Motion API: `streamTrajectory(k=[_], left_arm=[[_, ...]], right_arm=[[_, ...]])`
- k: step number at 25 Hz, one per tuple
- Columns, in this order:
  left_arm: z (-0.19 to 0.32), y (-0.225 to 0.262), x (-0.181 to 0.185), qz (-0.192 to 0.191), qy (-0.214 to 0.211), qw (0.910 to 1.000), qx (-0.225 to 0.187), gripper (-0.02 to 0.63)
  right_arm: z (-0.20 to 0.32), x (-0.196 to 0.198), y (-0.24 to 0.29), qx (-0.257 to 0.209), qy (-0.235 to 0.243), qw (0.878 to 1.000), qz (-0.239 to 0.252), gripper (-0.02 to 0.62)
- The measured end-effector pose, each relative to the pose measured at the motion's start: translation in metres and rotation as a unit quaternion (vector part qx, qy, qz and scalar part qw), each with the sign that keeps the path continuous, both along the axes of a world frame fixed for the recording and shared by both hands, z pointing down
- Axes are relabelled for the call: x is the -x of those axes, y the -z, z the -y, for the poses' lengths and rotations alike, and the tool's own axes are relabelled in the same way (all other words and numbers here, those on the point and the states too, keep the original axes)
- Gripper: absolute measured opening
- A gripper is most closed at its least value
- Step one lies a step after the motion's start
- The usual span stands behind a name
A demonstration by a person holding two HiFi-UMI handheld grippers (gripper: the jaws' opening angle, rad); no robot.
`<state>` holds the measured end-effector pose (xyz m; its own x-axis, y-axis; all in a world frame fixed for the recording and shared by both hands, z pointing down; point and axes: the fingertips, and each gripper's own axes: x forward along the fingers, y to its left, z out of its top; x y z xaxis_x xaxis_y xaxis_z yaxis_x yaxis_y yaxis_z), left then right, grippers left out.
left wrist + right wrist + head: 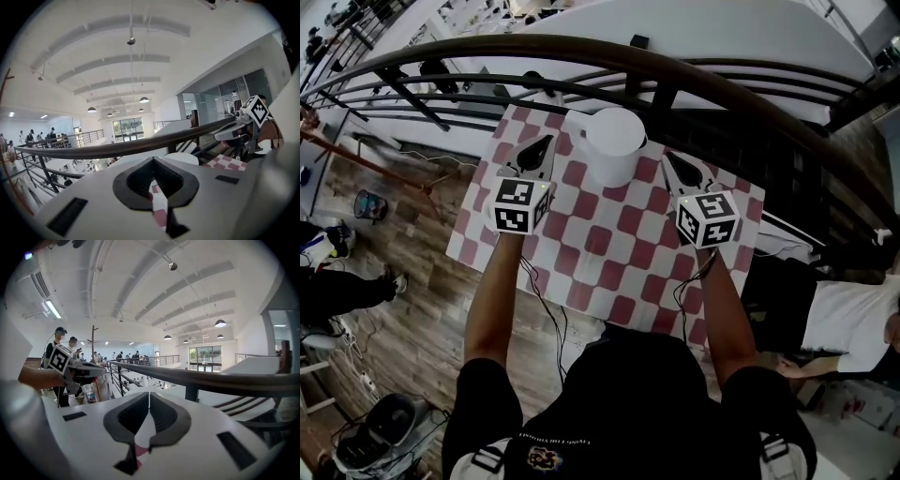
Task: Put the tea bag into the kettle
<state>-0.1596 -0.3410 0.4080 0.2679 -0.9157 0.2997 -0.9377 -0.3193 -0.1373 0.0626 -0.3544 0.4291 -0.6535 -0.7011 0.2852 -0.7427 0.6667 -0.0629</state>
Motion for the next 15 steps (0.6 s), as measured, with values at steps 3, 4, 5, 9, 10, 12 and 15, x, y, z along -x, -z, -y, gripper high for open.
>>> streamTrajectory(k=[3,4,5,9,10,12,15], left_arm=[[0.021,-0.007,-0.003,-0.008,-0.006,0.9999,0.009,0.006],[0.027,-0.011,-0.004,-0.011,-0.008,0.9998,0.012,0.006],[0.033,-0.016,-0.005,-0.011,-0.009,0.9997,0.017,0.006],[0.055,-0.036,-0.01,0.0,-0.013,0.9988,0.046,0.006],[0.061,-0.04,-0.012,0.007,-0.013,0.9985,0.052,0.006],[0.072,-0.047,-0.015,0.017,-0.015,0.9979,0.06,0.006],[0.087,-0.051,-0.019,0.018,-0.016,0.9976,0.065,0.006]], right_arm=[[0.005,0.007,-0.003,0.006,0.002,1.0,-0.003,0.018],[0.007,0.008,-0.005,0.007,0.002,1.0,-0.004,0.018],[0.009,0.01,-0.006,0.008,0.003,1.0,-0.006,0.018],[0.016,0.015,-0.012,0.013,0.004,1.0,-0.009,0.018],[0.018,0.016,-0.014,0.016,0.003,1.0,-0.007,0.018],[0.02,0.018,-0.017,0.02,0.003,1.0,-0.005,0.018],[0.023,0.021,-0.023,0.027,0.004,1.0,-0.005,0.018]])
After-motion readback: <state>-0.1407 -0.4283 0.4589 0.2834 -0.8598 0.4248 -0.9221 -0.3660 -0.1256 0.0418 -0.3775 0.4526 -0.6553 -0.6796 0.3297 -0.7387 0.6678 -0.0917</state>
